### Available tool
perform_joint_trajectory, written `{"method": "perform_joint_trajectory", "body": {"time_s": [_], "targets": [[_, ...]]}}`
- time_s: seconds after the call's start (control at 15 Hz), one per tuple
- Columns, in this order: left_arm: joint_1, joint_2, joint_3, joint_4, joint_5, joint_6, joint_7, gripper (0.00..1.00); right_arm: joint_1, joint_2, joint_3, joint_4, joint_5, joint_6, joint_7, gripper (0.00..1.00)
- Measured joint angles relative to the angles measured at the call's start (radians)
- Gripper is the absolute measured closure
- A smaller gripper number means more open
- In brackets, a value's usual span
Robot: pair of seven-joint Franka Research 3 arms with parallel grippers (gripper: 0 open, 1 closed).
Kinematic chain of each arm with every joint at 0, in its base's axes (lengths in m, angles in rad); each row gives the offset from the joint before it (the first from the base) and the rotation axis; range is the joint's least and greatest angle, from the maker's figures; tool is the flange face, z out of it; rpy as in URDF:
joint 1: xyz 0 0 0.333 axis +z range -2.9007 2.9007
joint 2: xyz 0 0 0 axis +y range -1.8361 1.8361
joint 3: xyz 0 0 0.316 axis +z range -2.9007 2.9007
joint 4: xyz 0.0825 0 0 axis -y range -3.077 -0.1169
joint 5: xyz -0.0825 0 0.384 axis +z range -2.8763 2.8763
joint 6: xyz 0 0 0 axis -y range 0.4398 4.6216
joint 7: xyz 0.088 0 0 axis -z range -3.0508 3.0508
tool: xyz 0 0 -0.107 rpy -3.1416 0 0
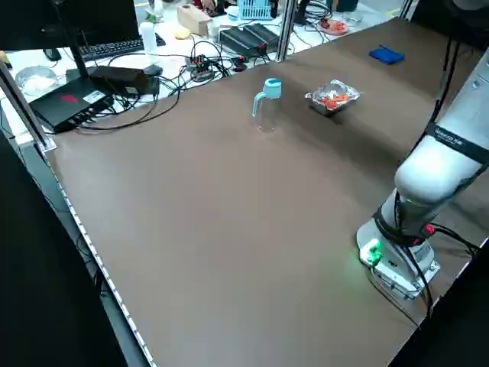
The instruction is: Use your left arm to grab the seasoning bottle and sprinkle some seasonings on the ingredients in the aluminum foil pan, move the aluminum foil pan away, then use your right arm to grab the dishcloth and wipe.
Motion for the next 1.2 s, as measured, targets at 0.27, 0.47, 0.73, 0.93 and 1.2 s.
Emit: {"method": "perform_joint_trajectory", "body": {"time_s": [0.27,0.47,0.73,0.93,1.2], "targets": [[0.006,0.001,0.002,0.000,-0.002,-0.015,-0.001,0.00,0.000,0.000,0.000,0.000,0.000,0.000,0.000,0.00],[0.019,0.009,0.010,-0.008,-0.002,-0.033,-0.061,0.00,0.000,0.000,0.000,0.000,0.000,0.000,0.000,0.00],[0.076,0.064,0.011,-0.049,-0.003,-0.012,-0.177,0.00,0.000,0.000,0.000,0.000,0.000,0.000,0.000,0.00],[0.083,0.124,0.010,-0.081,-0.003,0.101,-0.355,0.00,0.000,0.000,0.000,0.000,0.000,0.000,0.000,0.00],[0.086,0.187,0.010,-0.139,-0.015,0.260,-0.651,0.00,0.000,0.000,0.000,0.000,0.000,0.000,0.000,0.00]]}}
